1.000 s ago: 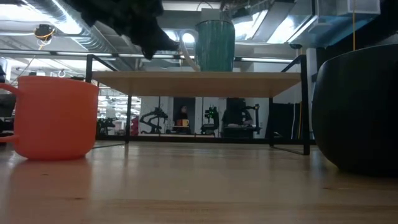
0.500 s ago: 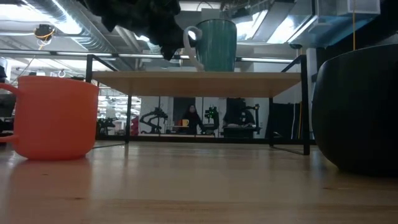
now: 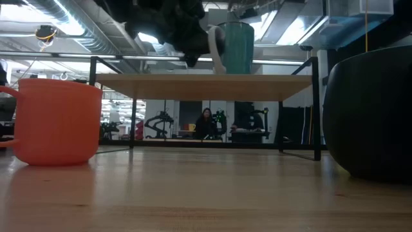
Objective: Stack small to large cups/mugs on shelf
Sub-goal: Put the blue and white mug on the shelf
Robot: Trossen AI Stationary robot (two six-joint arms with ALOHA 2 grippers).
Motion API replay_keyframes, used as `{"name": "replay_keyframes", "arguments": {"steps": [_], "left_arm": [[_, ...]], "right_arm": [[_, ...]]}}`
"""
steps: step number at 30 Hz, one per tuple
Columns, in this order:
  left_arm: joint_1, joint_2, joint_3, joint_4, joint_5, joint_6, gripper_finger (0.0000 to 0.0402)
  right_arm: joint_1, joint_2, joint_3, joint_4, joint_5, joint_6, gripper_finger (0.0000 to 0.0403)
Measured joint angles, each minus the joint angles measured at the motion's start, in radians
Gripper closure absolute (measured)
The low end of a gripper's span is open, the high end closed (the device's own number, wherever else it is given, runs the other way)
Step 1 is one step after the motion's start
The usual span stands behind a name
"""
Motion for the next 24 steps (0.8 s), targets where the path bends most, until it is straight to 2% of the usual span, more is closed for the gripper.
{"name": "replay_keyframes", "arguments": {"steps": [9,18,24], "left_arm": [[-0.024,0.049,0.063,0.009,0.025,0.001,0.0401],[-0.023,0.051,0.062,-0.174,-0.031,0.089,0.0401],[-0.009,0.038,0.062,-0.226,-0.085,0.131,0.0402]], "right_arm": [[0.005,0.0,0.0,-0.007,0.017,0.02,0.0391],[0.011,0.0,0.0,-0.007,0.018,0.017,0.0391],[0.01,0.0,0.0,-0.008,0.018,-0.005,0.0391]]}}
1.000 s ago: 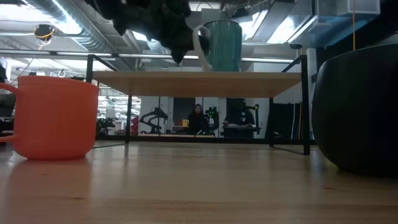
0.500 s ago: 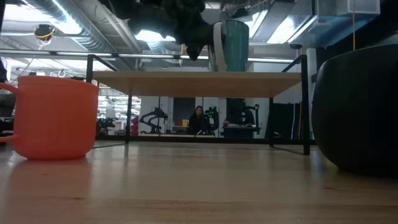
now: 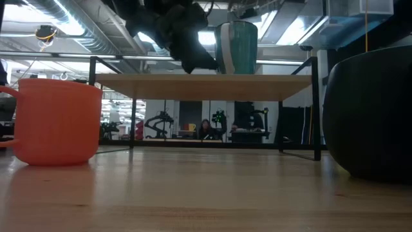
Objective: Stack small to large cups/mugs on shelf
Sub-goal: Put the blue and white mug on the shelf
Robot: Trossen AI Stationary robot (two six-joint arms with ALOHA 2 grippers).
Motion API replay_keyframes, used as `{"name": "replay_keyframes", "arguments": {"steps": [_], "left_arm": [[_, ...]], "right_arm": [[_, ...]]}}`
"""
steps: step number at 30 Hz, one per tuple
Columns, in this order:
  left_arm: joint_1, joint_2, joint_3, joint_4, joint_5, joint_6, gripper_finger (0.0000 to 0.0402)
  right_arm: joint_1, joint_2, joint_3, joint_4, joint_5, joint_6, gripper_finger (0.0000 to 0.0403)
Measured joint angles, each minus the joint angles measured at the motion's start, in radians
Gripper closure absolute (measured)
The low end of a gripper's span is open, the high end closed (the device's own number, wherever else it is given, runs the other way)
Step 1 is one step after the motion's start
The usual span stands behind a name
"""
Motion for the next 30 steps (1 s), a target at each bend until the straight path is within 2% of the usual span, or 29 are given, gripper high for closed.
{"name": "replay_keyframes", "arguments": {"steps": [6,15,21,30], "left_arm": [[0.05,-0.033,0.0,-0.088,-0.005,0.055,0.0402],[0.103,-0.032,0.0,-0.008,0.024,0.111,0.0402],[0.097,-0.03,0.0,0.011,0.068,0.106,0.0402],[0.088,-0.03,-0.001,0.069,0.07,0.104,0.0402]], "right_arm": [[0.0,0.0,0.0,0.0,0.0,-0.005,0.0391],[0.0,0.0,0.0,0.0,0.01,-0.001,0.0391],[-0.001,0.0,0.0,0.0,0.009,0.001,0.0391],[0.0,0.0,0.0,0.01,0.021,0.027,0.0391]]}}
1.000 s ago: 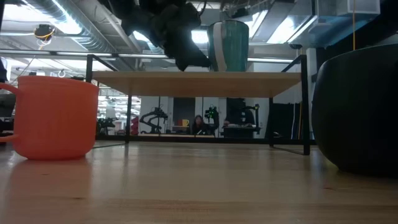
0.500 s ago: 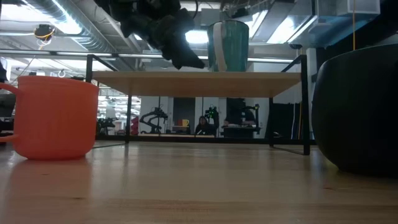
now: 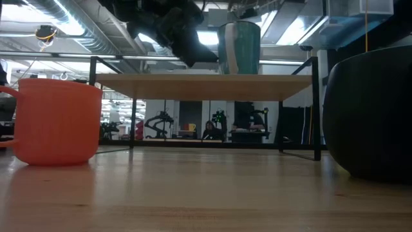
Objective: Stack small to large cups/mugs on shelf
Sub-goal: Put the blue and white mug on the shelf
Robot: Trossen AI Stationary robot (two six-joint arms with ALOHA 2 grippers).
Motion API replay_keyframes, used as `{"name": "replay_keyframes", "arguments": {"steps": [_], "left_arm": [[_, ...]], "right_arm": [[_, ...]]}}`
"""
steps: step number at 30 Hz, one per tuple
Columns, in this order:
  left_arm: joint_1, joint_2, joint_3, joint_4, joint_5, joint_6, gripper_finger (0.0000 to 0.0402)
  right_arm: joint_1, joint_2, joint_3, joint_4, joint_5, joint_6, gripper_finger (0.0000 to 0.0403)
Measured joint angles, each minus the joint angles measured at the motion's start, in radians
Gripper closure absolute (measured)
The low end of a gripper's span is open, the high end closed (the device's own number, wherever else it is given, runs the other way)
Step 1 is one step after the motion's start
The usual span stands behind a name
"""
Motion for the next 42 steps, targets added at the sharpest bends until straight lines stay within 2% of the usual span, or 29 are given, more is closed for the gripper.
{"name": "replay_keyframes", "arguments": {"steps": [5,12,19,37,42], "left_arm": [[0.0,0.0,0.0,0.034,0.009,-0.001,0.0402],[0.0,0.046,-0.001,0.12,0.057,-0.03,0.0402],[-0.002,0.089,-0.001,0.173,0.057,-0.053,0.0401],[-0.006,0.092,-0.001,0.182,0.145,-0.046,0.0402],[-0.017,0.092,-0.001,0.185,0.22,-0.053,0.0402]], "right_arm": [[0.001,0.0,0.0,0.027,0.004,-0.001,0.0391],[0.024,0.0,0.0,0.084,0.068,-0.004,0.0391],[0.042,0.0,0.0,0.085,0.068,-0.001,0.0391],[0.041,0.0,0.0,0.05,0.067,-0.002,0.0391],[0.041,0.0,0.0,0.046,0.066,-0.001,0.0391]]}}
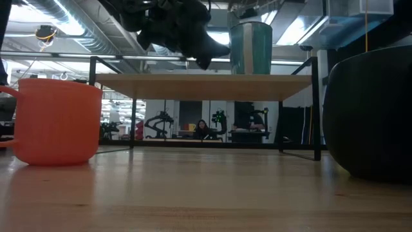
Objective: Stack small to large cups/mugs on shelf
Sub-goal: Put the blue and white mug on the shelf
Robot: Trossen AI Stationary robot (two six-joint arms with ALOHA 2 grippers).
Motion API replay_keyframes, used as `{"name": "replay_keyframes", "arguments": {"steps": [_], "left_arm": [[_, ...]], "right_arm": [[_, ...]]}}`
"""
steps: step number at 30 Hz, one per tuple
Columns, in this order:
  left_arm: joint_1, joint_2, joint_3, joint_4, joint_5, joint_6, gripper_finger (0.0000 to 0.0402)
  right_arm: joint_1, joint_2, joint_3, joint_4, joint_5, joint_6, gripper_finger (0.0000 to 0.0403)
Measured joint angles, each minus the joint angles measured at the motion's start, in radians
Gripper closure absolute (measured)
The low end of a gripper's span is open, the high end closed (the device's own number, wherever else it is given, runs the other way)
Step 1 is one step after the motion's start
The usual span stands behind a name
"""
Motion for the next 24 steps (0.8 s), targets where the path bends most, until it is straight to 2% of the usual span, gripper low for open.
{"name": "replay_keyframes", "arguments": {"steps": [4,6,14,24], "left_arm": [[-0.028,0.0,0.0,0.021,0.071,-0.036,0.0402],[-0.048,0.0,0.0,0.043,0.072,-0.057,0.0402],[-0.114,0.0,0.0,0.169,-0.031,-0.149,0.0402],[-0.13,0.0,0.0,0.198,-0.065,-0.182,0.0402]], "right_arm": [[0.0,0.0,0.0,-0.005,-0.001,0.0,0.0391],[0.0,0.0,0.0,-0.01,-0.002,0.0,0.0391],[0.0,0.0,0.0,-0.011,-0.002,0.0,0.0391],[0.0,0.0,0.0,-0.025,-0.003,0.0,0.0391]]}}
